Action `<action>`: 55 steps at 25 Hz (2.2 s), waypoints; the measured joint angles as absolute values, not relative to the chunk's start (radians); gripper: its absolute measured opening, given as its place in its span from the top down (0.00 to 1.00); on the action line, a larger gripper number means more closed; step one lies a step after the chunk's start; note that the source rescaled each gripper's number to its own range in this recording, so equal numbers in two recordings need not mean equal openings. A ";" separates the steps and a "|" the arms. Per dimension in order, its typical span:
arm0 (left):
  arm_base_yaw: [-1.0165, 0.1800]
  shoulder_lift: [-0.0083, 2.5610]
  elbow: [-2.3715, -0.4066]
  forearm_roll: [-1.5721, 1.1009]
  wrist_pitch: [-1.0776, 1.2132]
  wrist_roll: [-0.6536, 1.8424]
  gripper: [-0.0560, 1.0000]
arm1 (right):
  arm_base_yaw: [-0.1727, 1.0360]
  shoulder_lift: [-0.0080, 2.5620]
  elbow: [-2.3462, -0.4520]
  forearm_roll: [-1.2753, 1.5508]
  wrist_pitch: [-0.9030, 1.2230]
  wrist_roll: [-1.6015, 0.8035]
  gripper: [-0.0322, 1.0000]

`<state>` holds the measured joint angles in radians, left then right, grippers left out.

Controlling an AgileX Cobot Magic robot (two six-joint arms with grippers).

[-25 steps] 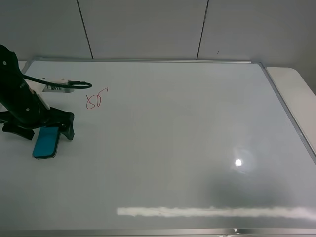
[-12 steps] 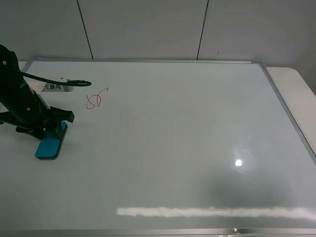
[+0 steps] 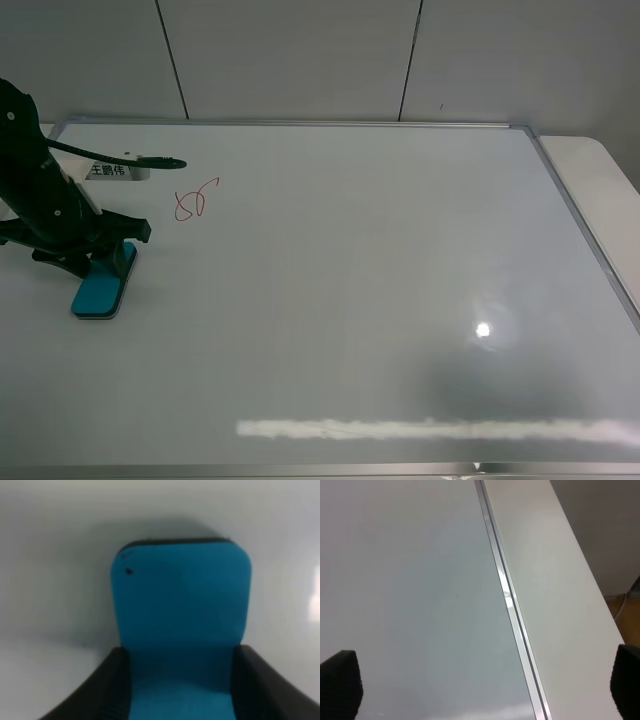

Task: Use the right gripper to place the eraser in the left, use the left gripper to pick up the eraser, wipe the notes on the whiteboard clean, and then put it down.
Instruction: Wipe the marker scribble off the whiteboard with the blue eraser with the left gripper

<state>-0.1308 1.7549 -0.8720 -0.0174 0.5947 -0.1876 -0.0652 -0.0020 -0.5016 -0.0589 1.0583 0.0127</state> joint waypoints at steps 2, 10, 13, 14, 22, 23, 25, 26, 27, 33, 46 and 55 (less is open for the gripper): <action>-0.131 1.755 -0.922 -0.017 0.638 -0.191 0.91 | -0.065 -0.002 -0.502 -0.059 1.058 0.013 0.00; -0.120 1.793 -1.137 -0.021 0.697 -0.195 0.91 | -0.065 -0.002 -0.502 -0.059 1.058 0.013 0.00; -0.110 1.840 -1.194 -0.025 0.735 -0.195 0.91 | -0.065 -0.002 -0.502 -0.059 1.058 0.013 0.00; -0.108 1.866 -1.237 -0.025 0.760 -0.195 0.91 | -0.065 -0.002 -0.502 -0.059 1.058 0.013 0.00; -0.104 2.049 -1.502 -0.024 0.914 -0.188 0.91 | -0.065 -0.002 -0.502 -0.059 1.058 0.013 0.00; -0.104 2.070 -1.525 -0.023 0.928 -0.186 0.91 | -0.065 -0.002 -0.502 -0.059 1.058 0.013 0.00; -0.104 2.111 -1.574 -0.021 0.952 -0.177 0.91 | -0.065 -0.002 -0.502 -0.059 1.058 0.013 0.00; -0.104 2.127 -1.593 -0.021 0.962 -0.174 0.91 | -0.065 -0.002 -0.502 -0.059 1.058 0.013 0.00; -0.104 2.145 -1.616 -0.019 0.968 -0.167 0.91 | -0.065 -0.002 -0.502 -0.059 1.058 0.013 0.00; -0.115 2.209 -1.646 -0.017 0.963 -0.146 0.91 | -0.065 -0.002 -0.502 -0.059 1.058 0.013 0.00; -0.249 2.234 -1.658 -0.022 0.950 -0.131 0.91 | -0.065 -0.002 -0.502 -0.059 1.058 0.013 0.00; -0.461 2.241 -1.658 -0.067 0.950 -0.128 0.91 | -0.065 -0.002 -0.502 -0.059 1.058 0.013 0.00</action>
<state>-0.4606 2.2414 -1.6580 -0.0674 0.9499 -0.1281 -0.0652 -0.0020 -0.5016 -0.0589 1.0583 0.0127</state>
